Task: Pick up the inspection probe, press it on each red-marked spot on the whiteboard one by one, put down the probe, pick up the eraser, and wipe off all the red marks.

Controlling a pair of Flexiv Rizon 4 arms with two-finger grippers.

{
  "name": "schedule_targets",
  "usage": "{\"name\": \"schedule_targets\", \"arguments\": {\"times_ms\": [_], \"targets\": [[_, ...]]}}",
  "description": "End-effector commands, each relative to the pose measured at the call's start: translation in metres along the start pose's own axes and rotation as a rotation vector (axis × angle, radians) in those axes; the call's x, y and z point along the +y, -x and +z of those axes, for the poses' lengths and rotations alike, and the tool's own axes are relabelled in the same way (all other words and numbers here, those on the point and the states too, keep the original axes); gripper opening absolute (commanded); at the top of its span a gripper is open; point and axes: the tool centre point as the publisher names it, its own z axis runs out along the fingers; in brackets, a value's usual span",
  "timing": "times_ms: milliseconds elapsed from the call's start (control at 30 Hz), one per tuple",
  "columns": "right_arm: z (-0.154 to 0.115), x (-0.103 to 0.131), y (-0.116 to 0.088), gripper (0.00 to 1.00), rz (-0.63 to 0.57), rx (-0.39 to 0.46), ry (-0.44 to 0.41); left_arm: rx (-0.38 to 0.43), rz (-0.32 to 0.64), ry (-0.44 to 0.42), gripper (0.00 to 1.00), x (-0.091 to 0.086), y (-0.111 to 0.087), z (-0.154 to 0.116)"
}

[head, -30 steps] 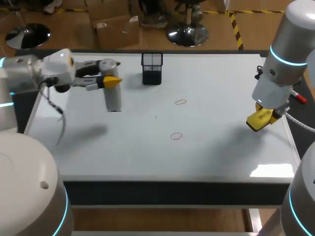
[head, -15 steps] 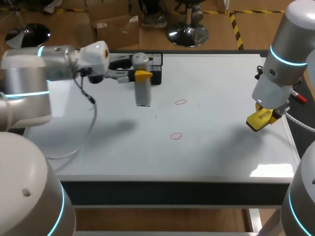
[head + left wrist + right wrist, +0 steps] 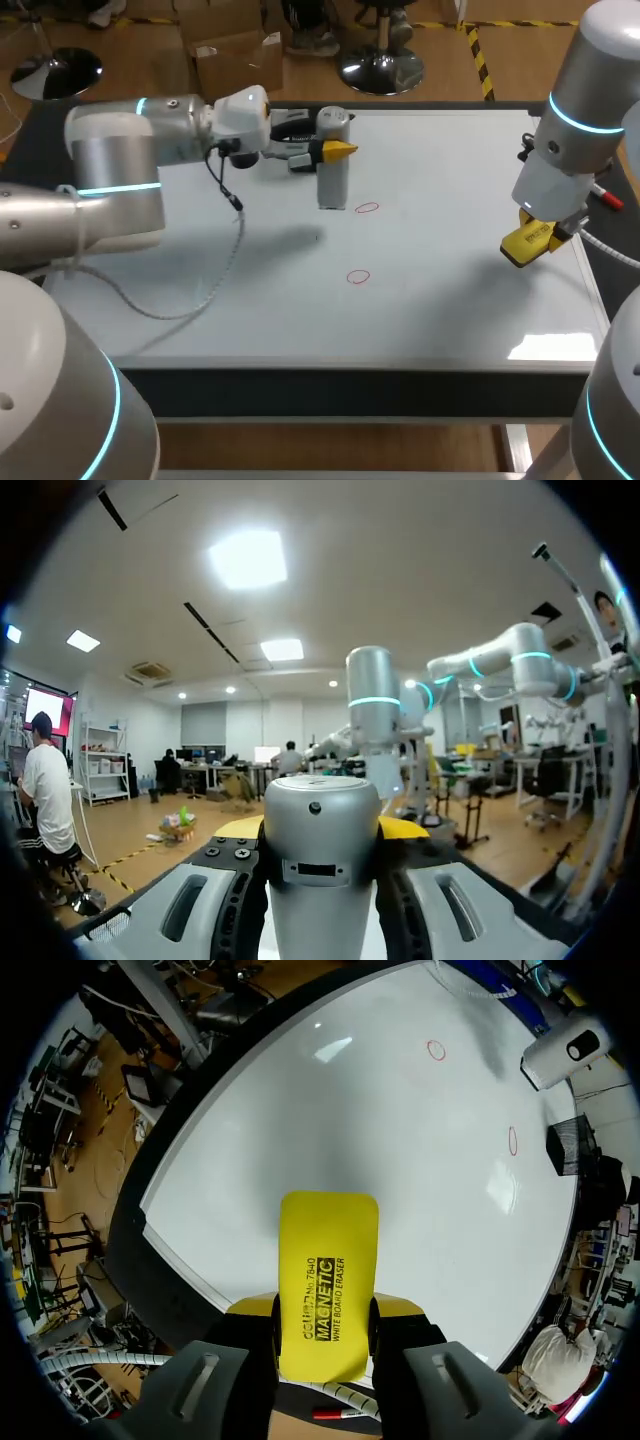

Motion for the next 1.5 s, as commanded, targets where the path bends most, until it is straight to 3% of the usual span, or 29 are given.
{"name": "schedule_targets", "arguments": {"times_ms": [33,933,1500], "targets": [[0.000,-0.001,0.000,0.00,-0.002,0.002,-0.001,0.000,0.004,-0.025,0.00,0.014,0.010,0.019],[0.000,-0.001,0.000,0.00,-0.002,0.002,-0.001,0.100,-0.049,-0.049,0.00,0.060,0.051,0.047],[0.000,-0.001,0.000,0.00,-0.002,0.002,-0.001,0.110,-0.062,-0.056,0.00,0.068,0.056,0.050]]}}
